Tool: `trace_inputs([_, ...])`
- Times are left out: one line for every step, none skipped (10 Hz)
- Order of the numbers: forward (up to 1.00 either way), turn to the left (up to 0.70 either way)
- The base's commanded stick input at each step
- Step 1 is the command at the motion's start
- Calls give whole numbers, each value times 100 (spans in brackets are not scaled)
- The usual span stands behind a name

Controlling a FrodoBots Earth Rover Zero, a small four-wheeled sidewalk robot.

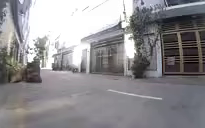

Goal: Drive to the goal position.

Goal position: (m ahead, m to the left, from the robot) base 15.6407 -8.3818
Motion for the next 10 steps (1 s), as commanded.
trace_inputs([-70, 0])
trace_inputs([-70, 0])
trace_inputs([-70, 0])
trace_inputs([-70, 0])
trace_inputs([-70, 0])
trace_inputs([-70, 0])
trace_inputs([-70, 0])
trace_inputs([-70, 0])
trace_inputs([-70, 0])
trace_inputs([-70, 0])
